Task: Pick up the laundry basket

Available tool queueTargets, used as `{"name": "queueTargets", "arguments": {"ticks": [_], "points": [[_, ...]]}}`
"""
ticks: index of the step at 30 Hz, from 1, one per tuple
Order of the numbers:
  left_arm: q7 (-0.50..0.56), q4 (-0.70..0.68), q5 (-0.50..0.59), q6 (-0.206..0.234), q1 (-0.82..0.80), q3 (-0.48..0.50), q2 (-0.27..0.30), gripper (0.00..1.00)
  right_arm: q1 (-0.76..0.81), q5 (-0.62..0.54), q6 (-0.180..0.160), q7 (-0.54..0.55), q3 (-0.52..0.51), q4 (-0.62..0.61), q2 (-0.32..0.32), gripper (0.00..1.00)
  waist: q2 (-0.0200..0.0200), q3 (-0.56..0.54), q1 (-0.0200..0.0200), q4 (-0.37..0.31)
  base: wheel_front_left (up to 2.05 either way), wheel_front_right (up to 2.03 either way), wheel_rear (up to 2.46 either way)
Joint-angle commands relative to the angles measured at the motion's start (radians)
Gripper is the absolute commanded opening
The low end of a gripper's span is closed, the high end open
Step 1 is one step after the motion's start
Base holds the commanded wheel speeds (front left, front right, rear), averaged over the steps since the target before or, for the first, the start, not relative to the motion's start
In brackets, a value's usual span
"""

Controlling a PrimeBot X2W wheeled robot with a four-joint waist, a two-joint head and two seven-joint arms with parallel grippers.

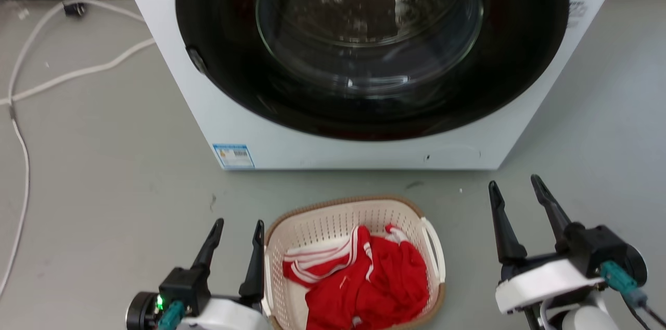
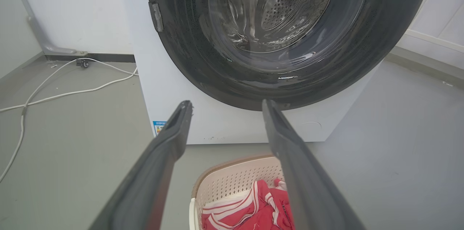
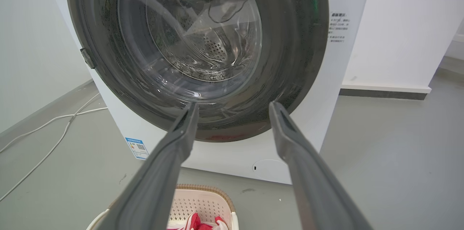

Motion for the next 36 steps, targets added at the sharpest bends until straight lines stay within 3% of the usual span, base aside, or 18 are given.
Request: {"name": "queueTargets", "arguments": {"ticks": [1,12,19,25,36], "points": [[-0.003,0.025,0.006,-0.010,-0.036,0.011,-0.001,1.00,-0.032,0.015,0.000,0.006,-0.003,0.014,0.000,1.00,0.0000,0.066,0.0000,-0.003,0.00,0.00,0.00],[-0.003,0.288,0.005,-0.062,-0.300,0.032,0.026,1.00,-0.267,-0.044,0.000,0.088,-0.028,0.203,0.000,1.00,0.0000,0.328,0.0000,0.019,0.00,0.00,0.00],[-0.003,0.513,-0.041,-0.078,-0.469,0.019,0.040,1.00,-0.415,-0.042,0.000,0.120,-0.034,0.392,-0.001,1.00,0.0000,0.437,0.0000,0.038,0.00,0.00,0.00],[-0.003,0.723,-0.085,-0.080,-0.600,-0.049,0.052,1.00,-0.541,-0.039,0.000,0.152,-0.067,0.576,0.000,1.00,0.0000,0.513,0.0000,0.053,0.00,0.00,0.00],[0.042,0.912,-0.238,-0.080,-0.737,-0.248,0.054,1.00,-0.699,-0.072,0.000,0.237,-0.060,0.834,0.000,1.00,0.0000,0.599,0.0000,0.083,0.00,0.00,0.00]]}}
